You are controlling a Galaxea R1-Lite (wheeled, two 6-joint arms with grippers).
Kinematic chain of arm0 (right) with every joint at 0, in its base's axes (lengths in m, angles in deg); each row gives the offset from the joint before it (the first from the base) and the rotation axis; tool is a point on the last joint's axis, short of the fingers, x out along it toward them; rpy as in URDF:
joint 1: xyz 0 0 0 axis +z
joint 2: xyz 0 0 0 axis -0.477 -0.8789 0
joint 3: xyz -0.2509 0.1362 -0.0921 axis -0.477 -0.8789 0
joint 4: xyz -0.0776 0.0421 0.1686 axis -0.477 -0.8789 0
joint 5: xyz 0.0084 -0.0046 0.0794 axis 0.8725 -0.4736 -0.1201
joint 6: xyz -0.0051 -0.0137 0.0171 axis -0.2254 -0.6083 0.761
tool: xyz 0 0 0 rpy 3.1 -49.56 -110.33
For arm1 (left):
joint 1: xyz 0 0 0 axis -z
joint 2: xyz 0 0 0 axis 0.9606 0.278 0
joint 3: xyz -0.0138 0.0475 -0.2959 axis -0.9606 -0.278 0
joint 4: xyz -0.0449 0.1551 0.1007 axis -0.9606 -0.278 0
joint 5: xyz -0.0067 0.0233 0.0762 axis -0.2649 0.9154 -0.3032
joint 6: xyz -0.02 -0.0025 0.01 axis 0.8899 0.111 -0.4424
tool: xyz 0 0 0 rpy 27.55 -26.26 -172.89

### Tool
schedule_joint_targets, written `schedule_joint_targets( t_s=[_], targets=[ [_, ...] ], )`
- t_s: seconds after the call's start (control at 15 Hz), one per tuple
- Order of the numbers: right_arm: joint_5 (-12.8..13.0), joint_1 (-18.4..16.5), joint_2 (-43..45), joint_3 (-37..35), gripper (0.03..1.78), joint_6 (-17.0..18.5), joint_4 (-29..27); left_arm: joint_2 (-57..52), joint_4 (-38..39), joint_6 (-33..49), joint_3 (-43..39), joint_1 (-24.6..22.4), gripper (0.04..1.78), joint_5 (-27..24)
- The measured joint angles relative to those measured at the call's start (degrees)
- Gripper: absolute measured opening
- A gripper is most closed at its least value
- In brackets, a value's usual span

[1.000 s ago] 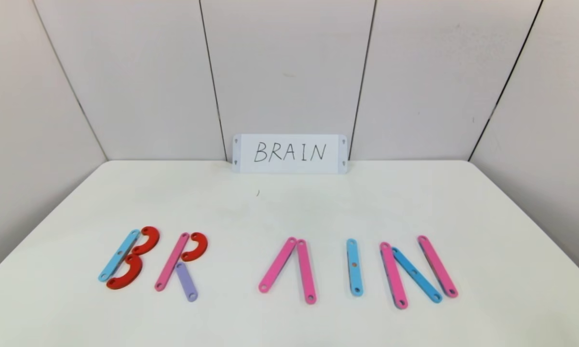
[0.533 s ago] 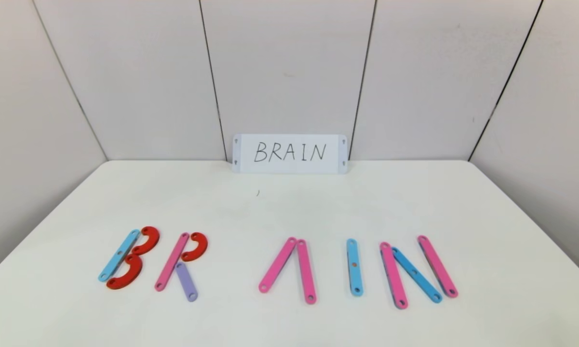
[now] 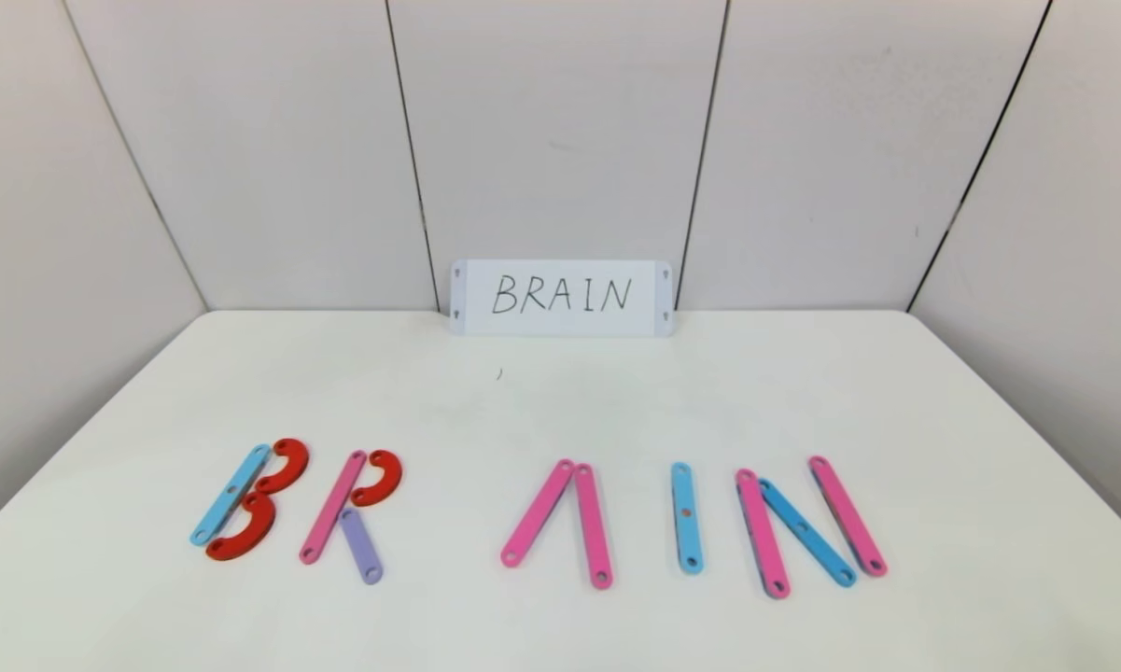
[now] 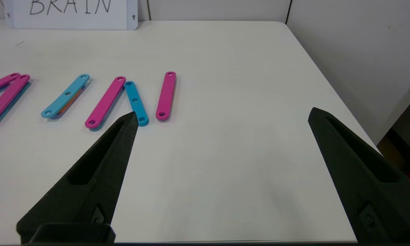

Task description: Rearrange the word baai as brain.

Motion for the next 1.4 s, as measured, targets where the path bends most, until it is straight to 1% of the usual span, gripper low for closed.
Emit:
schedule_joint_targets(
  t_s=[0.2,1.4],
  targets=[
    [0.09,0.00,0.00,-0.02,1.74,0.59,0.04,0.00,0.15,3.90,0.00,0.00,1.73,0.89],
    [0.09,0.00,0.00,-0.10,1.74,0.65,0.06,0.00,0.51,4.07,-0.09,0.00,1.73,1.07]
  ],
)
